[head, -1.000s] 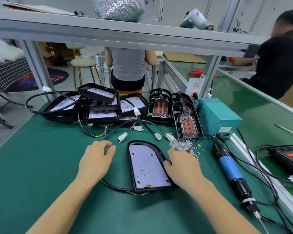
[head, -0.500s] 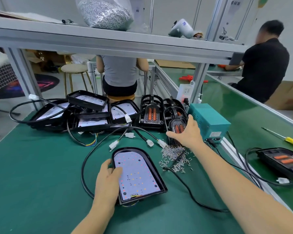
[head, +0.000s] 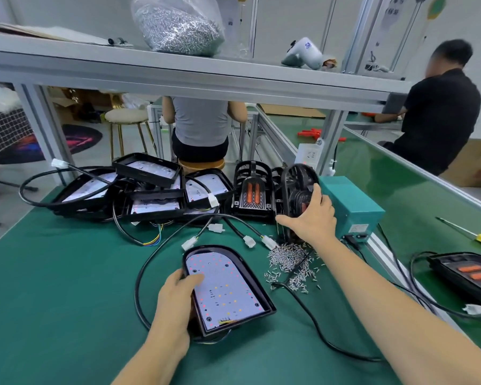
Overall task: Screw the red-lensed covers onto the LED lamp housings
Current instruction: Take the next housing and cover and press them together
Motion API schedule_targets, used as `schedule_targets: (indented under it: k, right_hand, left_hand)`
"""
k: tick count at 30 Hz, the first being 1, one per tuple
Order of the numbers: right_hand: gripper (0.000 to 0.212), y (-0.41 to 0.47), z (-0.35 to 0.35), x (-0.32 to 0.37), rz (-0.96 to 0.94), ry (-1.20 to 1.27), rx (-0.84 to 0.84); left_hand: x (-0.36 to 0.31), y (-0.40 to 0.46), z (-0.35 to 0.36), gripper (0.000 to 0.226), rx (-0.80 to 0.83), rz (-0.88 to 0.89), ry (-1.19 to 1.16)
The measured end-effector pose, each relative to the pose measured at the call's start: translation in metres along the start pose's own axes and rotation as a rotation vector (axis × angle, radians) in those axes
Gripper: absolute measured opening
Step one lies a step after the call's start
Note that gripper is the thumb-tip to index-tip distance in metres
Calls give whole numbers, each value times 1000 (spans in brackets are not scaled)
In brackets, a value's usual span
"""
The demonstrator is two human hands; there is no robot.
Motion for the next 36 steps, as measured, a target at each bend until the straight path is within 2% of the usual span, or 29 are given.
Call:
schedule_targets:
  k: [3, 7, 9, 11, 14, 19, 26, 32, 34, 36]
  right_hand:
    - [121, -15, -20, 22, -77, -6, 43]
    - [117, -66, -34, 63, -271, 104, 298]
    - [125, -100, -24, 78, -330, 28, 452]
    - [124, -129, -5, 86, -353, -96, 510]
    - [116, -158, 20, 90, -347, -217, 466]
    - [125, -177, 36, 90, -304, -276, 315]
    - [132, -194, 42, 89, -273, -250, 174]
    - [129, -201, 47, 82, -244, -262, 207]
    - [124, -203, 47, 82, -266, -270, 251]
    - [112, -201, 43, 79, -313, -194, 288]
  left_hand:
    - [-6, 6, 7, 23, 20, -118, -133]
    - [-12, 11, 10, 22, 67, -210, -240]
    - [-9, 10, 8, 27, 87, -214, -281]
    - [-6, 9, 7, 34, 131, -192, -339]
    - [-4, 6, 9, 47, 221, -161, -464]
    - [-1, 0, 15, 60, 218, -99, -532]
    - [0, -4, 16, 58, 263, -37, -548]
    - [-3, -9, 16, 60, 180, -64, -502]
    - [-3, -10, 16, 64, 170, -69, -483]
    - [-4, -10, 16, 59, 170, -72, -485]
Point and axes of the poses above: each hand's wrist, its own y-axis towards the middle knuckle, its own z-axis out of the palm, x = y × z, the point moved 3 cm from there along y, towards the middle knuckle, and after that the axes turned 5 degrees about x, right-handed, at the moved point
